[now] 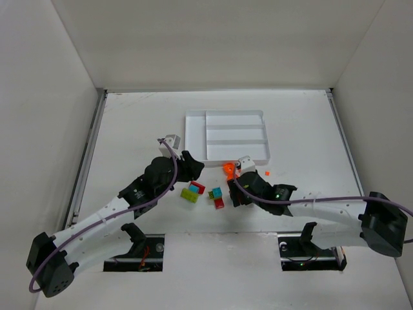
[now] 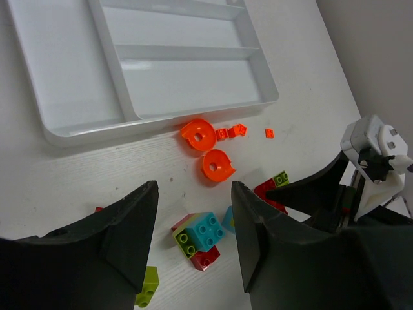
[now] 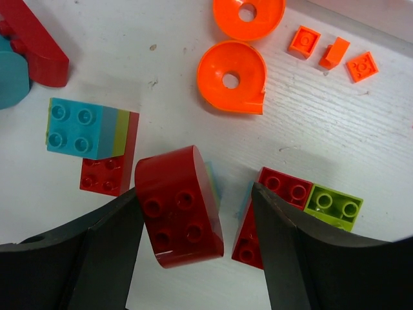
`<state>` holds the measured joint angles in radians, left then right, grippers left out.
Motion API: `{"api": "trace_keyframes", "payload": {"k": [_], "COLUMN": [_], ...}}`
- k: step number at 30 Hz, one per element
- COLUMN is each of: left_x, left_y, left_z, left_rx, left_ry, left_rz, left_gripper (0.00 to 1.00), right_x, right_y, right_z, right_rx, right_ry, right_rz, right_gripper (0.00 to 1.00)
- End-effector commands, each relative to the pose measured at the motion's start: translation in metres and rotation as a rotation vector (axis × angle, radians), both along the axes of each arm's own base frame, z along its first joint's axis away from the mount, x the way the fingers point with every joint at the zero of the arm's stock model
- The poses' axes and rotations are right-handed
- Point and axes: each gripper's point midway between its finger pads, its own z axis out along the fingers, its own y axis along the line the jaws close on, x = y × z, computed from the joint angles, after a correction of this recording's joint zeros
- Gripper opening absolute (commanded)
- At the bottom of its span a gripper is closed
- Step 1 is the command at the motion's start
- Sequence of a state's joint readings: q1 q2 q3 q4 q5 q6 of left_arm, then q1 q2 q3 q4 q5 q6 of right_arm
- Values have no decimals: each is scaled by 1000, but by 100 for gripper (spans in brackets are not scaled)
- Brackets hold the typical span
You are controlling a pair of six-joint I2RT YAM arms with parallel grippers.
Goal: Sort the legos into containers by color
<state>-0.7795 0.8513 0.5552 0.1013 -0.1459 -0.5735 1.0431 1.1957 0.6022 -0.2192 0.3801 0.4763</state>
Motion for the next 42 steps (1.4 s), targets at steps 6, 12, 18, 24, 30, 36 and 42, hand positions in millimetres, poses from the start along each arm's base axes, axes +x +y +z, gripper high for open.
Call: {"api": "trace_keyframes", "payload": {"k": [6, 12, 18, 24, 30, 36, 42], "left_x": [3, 6, 8, 9, 9, 12, 11], "left_y": [-1, 3, 6, 10, 8, 2, -17], "left_z": [15, 12, 16, 17, 24, 43, 73], "left_rx": [-53, -52, -65, -75, -95, -173, -345], "left_ry": [-33, -27, -32, -35, -42, -57, -77], "left_rz": [-2, 12, 21, 35, 31, 33, -14], "left_gripper": [47, 47, 49, 51, 51, 53, 54], "right_x": [7, 4, 6, 4, 11, 34, 51], "right_y": [28, 21, 17, 14, 17, 18, 39], "right_z": [8, 0, -5, -6, 17, 103, 181], "right_rx": [50, 6, -18, -32, 56, 370, 758], "right_ry": [13, 38, 54, 62, 29, -103, -150], "right_rz": [59, 51, 33, 44, 11, -32, 9], "right_gripper": [68, 59, 39, 40, 23, 22, 23]}}
